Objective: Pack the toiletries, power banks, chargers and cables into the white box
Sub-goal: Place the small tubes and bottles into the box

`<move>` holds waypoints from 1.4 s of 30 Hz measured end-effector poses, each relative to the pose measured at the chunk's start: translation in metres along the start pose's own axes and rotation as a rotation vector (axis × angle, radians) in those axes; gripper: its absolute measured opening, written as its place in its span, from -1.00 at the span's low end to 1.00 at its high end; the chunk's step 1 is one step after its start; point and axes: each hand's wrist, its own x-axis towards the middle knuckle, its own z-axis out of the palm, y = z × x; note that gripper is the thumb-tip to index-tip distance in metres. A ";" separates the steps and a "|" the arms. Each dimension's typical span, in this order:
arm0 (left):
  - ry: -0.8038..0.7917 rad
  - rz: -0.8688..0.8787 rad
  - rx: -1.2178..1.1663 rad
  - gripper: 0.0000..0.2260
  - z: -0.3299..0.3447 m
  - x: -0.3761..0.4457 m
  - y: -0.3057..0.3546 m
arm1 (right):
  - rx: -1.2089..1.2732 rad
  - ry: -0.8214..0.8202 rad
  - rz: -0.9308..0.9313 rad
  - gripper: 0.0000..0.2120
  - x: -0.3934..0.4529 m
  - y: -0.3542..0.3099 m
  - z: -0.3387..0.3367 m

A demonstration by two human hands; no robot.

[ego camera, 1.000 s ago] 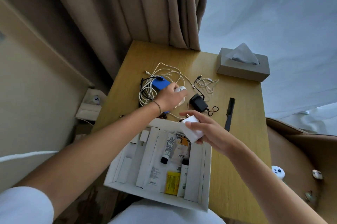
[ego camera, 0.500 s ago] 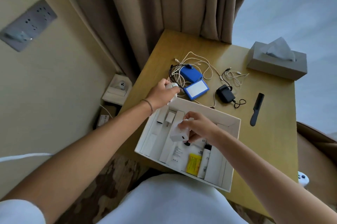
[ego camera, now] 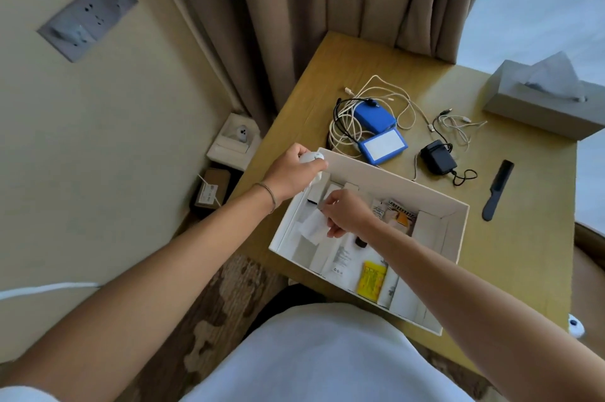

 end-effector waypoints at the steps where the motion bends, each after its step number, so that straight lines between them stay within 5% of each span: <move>1: 0.001 -0.002 0.006 -0.67 -0.001 -0.002 0.000 | -0.010 0.005 -0.001 -0.88 0.002 -0.001 0.000; 10: 0.000 0.027 0.049 -0.70 -0.004 -0.008 0.001 | -0.125 -0.038 -0.068 -0.76 0.016 -0.003 -0.001; 17: -0.041 0.087 0.173 -0.70 -0.005 -0.014 0.003 | 0.012 0.177 -0.050 -0.72 0.015 0.011 -0.006; 25: -0.239 0.233 0.663 -0.64 0.012 -0.024 0.003 | 0.113 0.177 -0.041 -0.75 -0.002 0.024 -0.031; 34: -0.510 0.192 1.251 -0.64 0.049 -0.027 -0.012 | 0.191 0.182 -0.012 -0.69 -0.022 0.042 -0.039; 42: -0.468 0.215 1.315 -0.55 0.058 -0.019 -0.021 | 0.226 0.191 -0.019 -0.70 -0.028 0.042 -0.038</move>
